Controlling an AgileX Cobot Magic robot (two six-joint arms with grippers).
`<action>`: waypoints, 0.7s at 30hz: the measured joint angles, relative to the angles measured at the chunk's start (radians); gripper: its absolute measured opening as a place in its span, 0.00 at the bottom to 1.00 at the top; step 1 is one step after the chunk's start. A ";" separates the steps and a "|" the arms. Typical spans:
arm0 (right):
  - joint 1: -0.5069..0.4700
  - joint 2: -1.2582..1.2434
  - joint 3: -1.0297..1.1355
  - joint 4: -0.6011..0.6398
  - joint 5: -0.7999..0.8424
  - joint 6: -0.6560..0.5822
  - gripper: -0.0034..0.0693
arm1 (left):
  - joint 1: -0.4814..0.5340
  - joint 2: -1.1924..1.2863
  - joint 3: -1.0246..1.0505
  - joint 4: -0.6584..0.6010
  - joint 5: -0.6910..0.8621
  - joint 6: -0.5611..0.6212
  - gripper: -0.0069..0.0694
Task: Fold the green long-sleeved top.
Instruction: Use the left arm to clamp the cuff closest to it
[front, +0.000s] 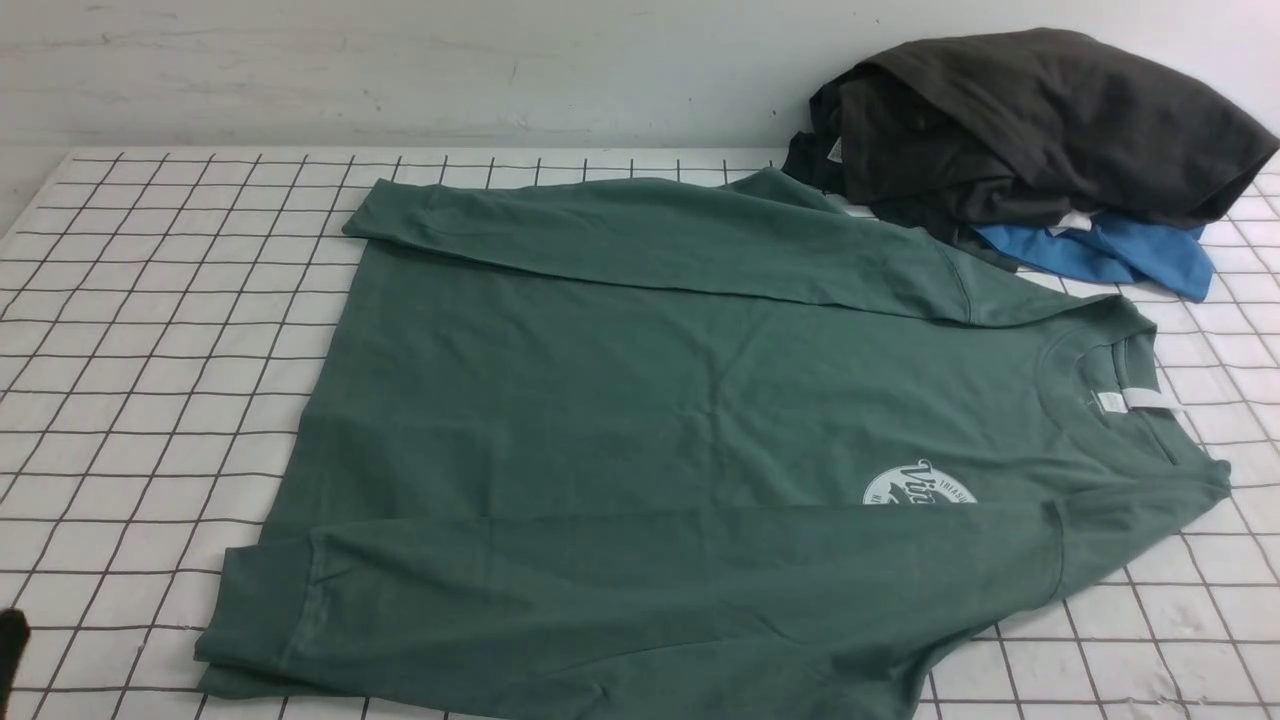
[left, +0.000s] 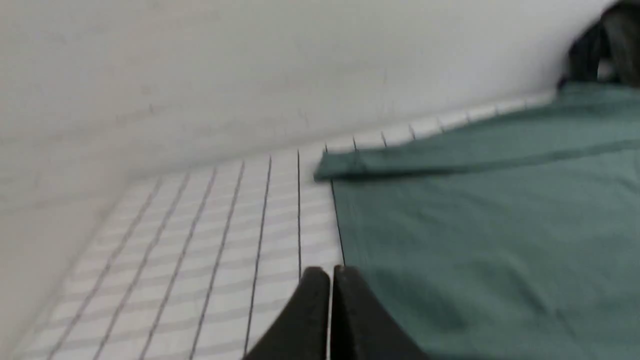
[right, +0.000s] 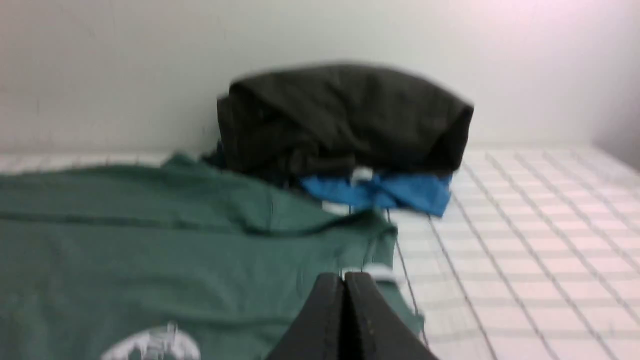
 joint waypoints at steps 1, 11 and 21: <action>0.000 0.000 0.000 0.000 -0.049 0.010 0.03 | 0.000 0.000 0.000 -0.006 -0.044 -0.005 0.08; 0.000 0.000 0.000 -0.005 -0.417 0.290 0.03 | 0.000 0.000 0.000 -0.054 -0.531 -0.240 0.08; 0.000 0.191 -0.307 -0.275 -0.175 0.314 0.03 | 0.000 0.401 -0.496 -0.059 -0.188 -0.148 0.08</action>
